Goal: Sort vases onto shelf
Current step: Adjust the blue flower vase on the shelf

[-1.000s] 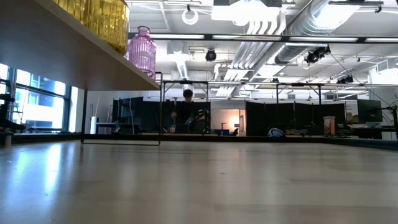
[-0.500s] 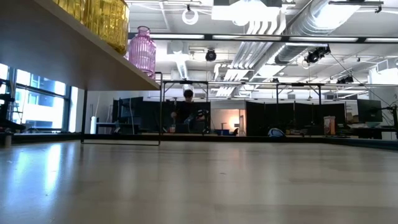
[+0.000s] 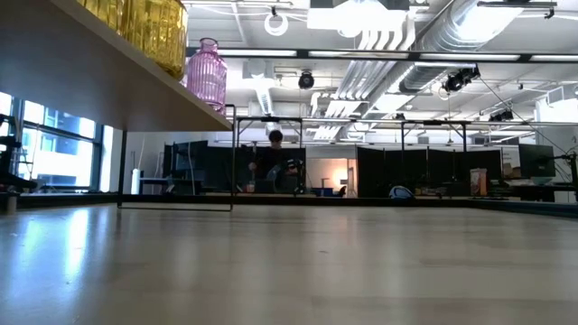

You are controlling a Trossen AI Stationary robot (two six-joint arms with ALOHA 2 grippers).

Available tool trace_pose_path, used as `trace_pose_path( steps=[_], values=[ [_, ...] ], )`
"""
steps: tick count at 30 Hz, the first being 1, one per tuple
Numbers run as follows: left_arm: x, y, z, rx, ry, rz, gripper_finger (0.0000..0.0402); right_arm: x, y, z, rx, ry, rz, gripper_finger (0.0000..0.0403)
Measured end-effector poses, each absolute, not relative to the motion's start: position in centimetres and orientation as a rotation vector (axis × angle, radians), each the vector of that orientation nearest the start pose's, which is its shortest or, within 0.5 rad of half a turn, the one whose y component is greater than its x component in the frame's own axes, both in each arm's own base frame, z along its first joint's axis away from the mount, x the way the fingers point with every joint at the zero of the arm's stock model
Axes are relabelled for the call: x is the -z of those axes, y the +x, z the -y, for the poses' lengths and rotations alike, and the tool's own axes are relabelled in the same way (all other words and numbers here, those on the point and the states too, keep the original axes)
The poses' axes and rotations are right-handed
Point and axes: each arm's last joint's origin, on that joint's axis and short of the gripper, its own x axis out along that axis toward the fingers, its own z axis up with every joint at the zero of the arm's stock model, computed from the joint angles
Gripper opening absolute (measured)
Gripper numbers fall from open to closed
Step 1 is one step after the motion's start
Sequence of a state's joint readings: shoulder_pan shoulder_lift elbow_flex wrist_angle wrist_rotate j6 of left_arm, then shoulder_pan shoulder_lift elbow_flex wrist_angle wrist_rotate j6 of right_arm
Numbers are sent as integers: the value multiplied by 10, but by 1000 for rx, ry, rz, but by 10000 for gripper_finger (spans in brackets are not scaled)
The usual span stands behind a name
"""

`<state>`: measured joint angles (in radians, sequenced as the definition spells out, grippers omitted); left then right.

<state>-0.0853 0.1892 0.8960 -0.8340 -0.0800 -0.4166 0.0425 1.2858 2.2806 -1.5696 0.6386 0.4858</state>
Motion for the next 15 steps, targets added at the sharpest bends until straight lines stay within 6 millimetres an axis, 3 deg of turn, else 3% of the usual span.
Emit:
trace_pose_path(
  steps=[4, 10, 15],
  values=[
    [-335, 13, -4, -132, -419, -129, 10, -529, 69, 16, 763, 294, -368, 113],
    [-331, 15, -9, -316, -418, -99, 10, -485, 12, 18, 785, 369, -322, 113],
    [-332, 15, -11, -362, -423, -83, 10, -451, -16, 18, 680, 404, -250, 113]
  ],
)
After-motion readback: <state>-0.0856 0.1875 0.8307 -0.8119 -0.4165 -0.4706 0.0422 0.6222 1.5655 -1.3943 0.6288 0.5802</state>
